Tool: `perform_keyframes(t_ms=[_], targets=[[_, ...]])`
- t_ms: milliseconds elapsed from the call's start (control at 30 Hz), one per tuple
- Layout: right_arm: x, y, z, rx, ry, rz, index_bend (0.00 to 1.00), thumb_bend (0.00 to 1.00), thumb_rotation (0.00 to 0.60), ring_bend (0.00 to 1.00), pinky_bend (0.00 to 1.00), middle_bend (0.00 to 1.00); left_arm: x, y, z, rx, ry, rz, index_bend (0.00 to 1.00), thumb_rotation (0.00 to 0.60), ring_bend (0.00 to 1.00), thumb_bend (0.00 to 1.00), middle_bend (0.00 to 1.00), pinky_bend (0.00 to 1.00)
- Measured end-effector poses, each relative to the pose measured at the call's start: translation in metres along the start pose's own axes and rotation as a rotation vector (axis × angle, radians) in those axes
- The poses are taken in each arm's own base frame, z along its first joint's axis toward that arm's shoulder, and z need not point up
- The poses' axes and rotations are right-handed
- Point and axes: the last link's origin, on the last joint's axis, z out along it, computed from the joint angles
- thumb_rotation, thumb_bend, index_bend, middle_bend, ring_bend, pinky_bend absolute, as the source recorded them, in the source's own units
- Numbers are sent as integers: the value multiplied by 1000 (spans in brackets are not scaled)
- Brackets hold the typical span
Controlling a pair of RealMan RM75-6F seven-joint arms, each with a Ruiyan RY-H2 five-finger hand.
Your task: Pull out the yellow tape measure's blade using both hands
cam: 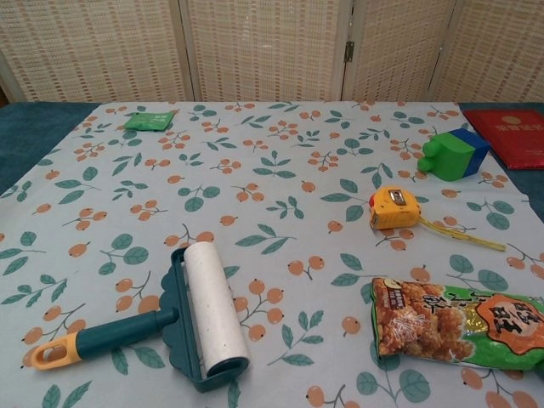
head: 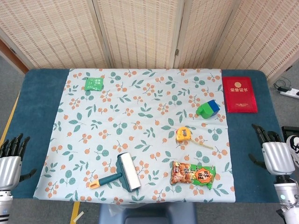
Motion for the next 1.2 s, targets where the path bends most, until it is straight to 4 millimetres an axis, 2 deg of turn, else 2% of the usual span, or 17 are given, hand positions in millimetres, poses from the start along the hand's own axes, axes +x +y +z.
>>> perform_keyframes(t_ms=[200, 400, 667, 933, 1200], targets=[[-12, -19, 27, 57, -74, -15, 84, 276, 600, 325, 208, 171, -2, 0, -1, -2, -8, 1, 118, 600, 22, 181, 32, 0], [-37, -49, 67, 147, -166, -30, 84, 277, 600, 333, 230, 165, -1, -2, -2, 5, -10, 0, 119, 600, 22, 182, 32, 0], [-72, -92, 123, 267, -254, -130, 84, 276, 600, 363, 265, 179, 1, -6, -6, 22, -3, -3, 119, 600, 22, 181, 32, 0], [-96, -125, 150, 338, -288, -185, 92, 277, 600, 359, 265, 180, 2, -6, -6, 21, -2, -6, 119, 600, 22, 181, 32, 0], [-115, -148, 161, 395, -308, -223, 150, 277, 600, 350, 265, 248, 2, -5, -5, 16, -7, -10, 118, 600, 22, 182, 32, 0]])
